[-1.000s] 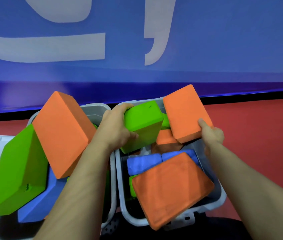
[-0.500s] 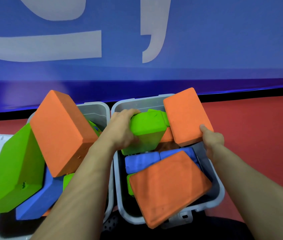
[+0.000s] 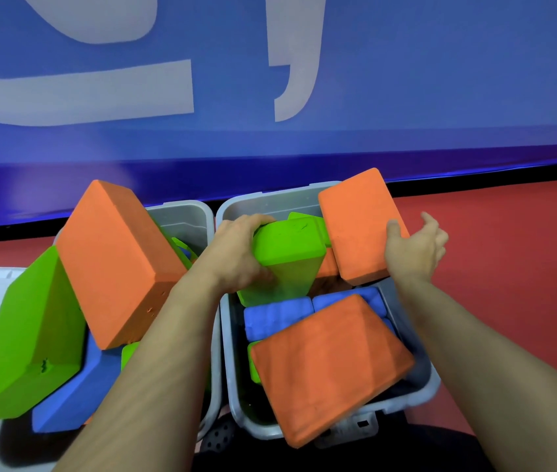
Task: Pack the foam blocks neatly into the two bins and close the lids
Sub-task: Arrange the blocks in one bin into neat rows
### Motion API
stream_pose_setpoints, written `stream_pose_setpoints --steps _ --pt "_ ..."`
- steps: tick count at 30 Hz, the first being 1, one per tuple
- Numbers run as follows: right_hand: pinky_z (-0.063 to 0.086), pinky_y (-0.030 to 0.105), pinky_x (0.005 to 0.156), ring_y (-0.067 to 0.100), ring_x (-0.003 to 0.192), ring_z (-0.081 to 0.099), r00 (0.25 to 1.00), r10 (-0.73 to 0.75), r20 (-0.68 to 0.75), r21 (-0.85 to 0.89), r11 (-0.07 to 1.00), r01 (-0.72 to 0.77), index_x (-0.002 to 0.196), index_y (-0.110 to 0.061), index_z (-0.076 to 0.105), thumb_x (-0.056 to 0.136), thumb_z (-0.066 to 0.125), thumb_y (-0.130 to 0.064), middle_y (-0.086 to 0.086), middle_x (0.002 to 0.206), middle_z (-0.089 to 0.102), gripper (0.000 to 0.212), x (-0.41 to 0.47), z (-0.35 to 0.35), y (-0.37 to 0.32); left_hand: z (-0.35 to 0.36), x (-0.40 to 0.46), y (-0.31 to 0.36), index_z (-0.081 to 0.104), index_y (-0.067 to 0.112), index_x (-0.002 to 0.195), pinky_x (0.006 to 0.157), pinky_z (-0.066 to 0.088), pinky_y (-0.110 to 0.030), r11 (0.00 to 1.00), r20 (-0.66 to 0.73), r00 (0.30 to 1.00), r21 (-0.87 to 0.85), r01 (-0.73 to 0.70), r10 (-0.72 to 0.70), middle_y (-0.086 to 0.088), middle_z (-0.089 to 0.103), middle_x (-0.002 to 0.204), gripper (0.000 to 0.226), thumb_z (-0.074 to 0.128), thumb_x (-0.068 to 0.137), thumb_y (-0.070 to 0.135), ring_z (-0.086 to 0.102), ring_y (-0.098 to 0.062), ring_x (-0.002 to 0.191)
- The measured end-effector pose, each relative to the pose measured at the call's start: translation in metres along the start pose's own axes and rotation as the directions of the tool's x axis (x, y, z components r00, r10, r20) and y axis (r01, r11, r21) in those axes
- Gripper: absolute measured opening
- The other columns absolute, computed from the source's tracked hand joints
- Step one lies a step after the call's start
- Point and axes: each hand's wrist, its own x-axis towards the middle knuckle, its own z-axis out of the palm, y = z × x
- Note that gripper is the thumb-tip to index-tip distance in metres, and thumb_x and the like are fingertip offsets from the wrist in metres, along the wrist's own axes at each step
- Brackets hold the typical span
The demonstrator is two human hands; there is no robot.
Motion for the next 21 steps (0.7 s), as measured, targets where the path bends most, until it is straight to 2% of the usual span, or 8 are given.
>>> stream_pose_setpoints --steps 4,6,8,12,15,18,20,21 --pt "0.044 0.033 0.104 0.016 0.117 0.055 0.935 -0.320 0.152 0.174 0.940 0.293 0.134 -0.016 0.057 0.098 0.063 -0.034 0.001 0.134 0.055 0.041 -0.018 0.004 -0.021 -0.001 0.001 -0.002 0.049 0.030 0.143 0.109 0.044 -0.042 1.000 0.003 1.000 -0.001 0.005 -0.005 0.010 0.043 0.111 0.093 0.094 0.064 0.014 0.040 -0.027 0.129" --pt "0.044 0.013 0.092 0.009 0.110 0.060 0.852 -0.410 0.327 0.265 0.905 0.334 0.131 -0.016 0.061 0.100 0.063 -0.031 -0.005 0.126 0.062 0.035 -0.030 0.007 -0.035 -0.002 0.000 -0.005 0.049 0.030 0.143 0.109 0.042 -0.040 1.000 0.005 1.000 0.001 -0.003 0.003 0.016 0.043 0.105 0.092 0.094 0.065 0.012 0.039 -0.026 0.129" --pt "0.044 0.007 0.087 0.007 0.110 0.062 0.739 -0.413 0.532 0.325 0.906 0.272 0.131 -0.018 0.061 0.100 0.062 -0.036 -0.006 0.124 0.065 0.036 -0.040 0.013 -0.046 -0.004 0.000 -0.007 0.048 0.029 0.144 0.108 0.041 -0.039 1.000 0.020 1.000 0.000 0.014 -0.014 0.020 0.039 0.100 0.091 0.093 0.067 0.011 0.040 -0.026 0.128" --pt "0.055 0.045 0.093 0.010 0.121 0.059 0.526 -0.171 0.833 0.191 0.981 0.017 0.141 -0.038 0.051 0.089 0.056 -0.071 -0.013 0.135 0.061 0.062 -0.058 0.027 -0.051 -0.005 0.000 -0.010 0.048 0.034 0.147 0.107 0.046 -0.044 0.998 0.038 0.999 0.050 0.033 -0.035 0.006 0.055 0.126 0.100 0.096 0.060 0.019 0.047 -0.029 0.129" --pt "0.055 0.047 0.095 0.015 0.121 0.060 0.442 -0.067 0.895 0.130 0.985 -0.112 0.142 -0.039 0.051 0.083 0.052 -0.081 -0.012 0.138 0.061 0.073 -0.062 0.032 -0.044 -0.006 0.001 -0.011 0.050 0.035 0.146 0.105 0.048 -0.040 0.996 0.045 0.998 0.077 0.034 -0.037 0.001 0.057 0.136 0.101 0.096 0.058 0.020 0.051 -0.028 0.127" --pt "0.052 0.043 0.098 0.020 0.114 0.065 0.537 -0.049 0.842 0.176 0.966 -0.189 0.123 -0.028 0.063 0.101 0.039 -0.064 -0.001 0.125 0.069 0.049 -0.053 0.041 -0.036 -0.007 0.000 -0.012 0.054 0.033 0.143 0.102 0.048 -0.036 0.996 0.037 0.999 0.080 0.034 -0.037 0.000 0.058 0.136 0.098 0.096 0.057 0.018 0.053 -0.028 0.125" --pt "0.047 0.035 0.099 0.025 0.116 0.063 0.661 -0.165 0.732 0.074 0.984 0.164 0.121 -0.016 0.065 0.107 0.044 -0.040 0.009 0.124 0.069 0.035 -0.039 0.049 -0.028 -0.005 0.000 -0.015 0.054 0.035 0.141 0.103 0.049 -0.041 0.997 0.034 0.998 0.071 0.043 -0.045 0.000 0.059 0.133 0.097 0.097 0.055 0.018 0.052 -0.029 0.125" --pt "0.044 0.031 0.097 0.027 0.118 0.062 0.667 -0.225 0.711 -0.022 0.940 0.341 0.123 -0.012 0.065 0.107 0.048 -0.031 0.011 0.125 0.068 0.031 -0.030 0.054 -0.024 -0.004 0.000 -0.016 0.054 0.035 0.140 0.102 0.050 -0.043 0.997 0.032 0.998 0.066 0.046 -0.048 -0.001 0.059 0.129 0.097 0.097 0.055 0.018 0.052 -0.029 0.124"
